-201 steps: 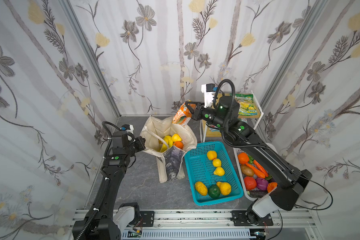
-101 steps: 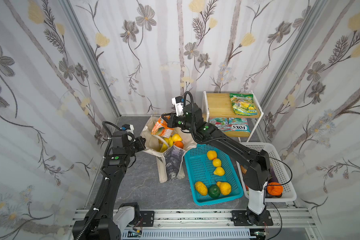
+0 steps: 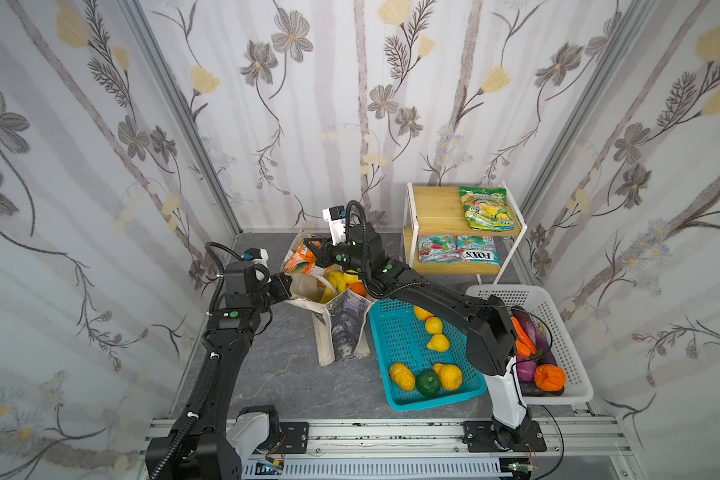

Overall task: Place the food into the grocery bag and tie it
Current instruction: 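Carry the orange candy bag over the tote bag with the right gripper, then lower the orange candy bag into the tote and open the right gripper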

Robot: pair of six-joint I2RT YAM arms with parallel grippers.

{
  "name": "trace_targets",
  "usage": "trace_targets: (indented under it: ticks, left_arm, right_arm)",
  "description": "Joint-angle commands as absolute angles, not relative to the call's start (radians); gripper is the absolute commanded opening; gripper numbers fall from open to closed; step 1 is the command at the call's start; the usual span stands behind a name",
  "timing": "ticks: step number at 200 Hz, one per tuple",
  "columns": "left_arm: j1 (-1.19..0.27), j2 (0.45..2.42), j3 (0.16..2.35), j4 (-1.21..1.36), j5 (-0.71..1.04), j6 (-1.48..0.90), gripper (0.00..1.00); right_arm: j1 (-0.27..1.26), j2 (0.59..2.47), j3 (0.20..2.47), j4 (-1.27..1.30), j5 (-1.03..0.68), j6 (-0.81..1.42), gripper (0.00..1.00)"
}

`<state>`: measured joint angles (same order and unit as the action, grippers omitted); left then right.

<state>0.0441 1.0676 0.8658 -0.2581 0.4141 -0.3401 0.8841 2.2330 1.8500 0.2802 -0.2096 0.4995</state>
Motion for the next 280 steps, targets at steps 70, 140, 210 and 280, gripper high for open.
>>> trace_targets:
  ticks: [70,140,210,280]
  left_arm:
    - [0.044,1.071,0.863,-0.245,0.408,-0.335,0.0]
    - [0.044,1.066,0.864,-0.245,0.404,-0.337,0.0]
    - [0.044,1.065,0.865,-0.246,0.399,-0.333,0.0]
    - [0.044,1.055,0.858,-0.245,0.391,-0.328,0.0]
  right_arm:
    - [0.889,2.164,1.588,0.334,-0.073,0.349,0.0]
    - [0.895,2.235,1.736,-0.012,0.196,0.271,0.0]
    - [0.904,2.178,1.829,-0.202,0.179,0.226,0.5]
    - [0.946,1.852,1.695,-0.082,0.427,0.098,1.0]
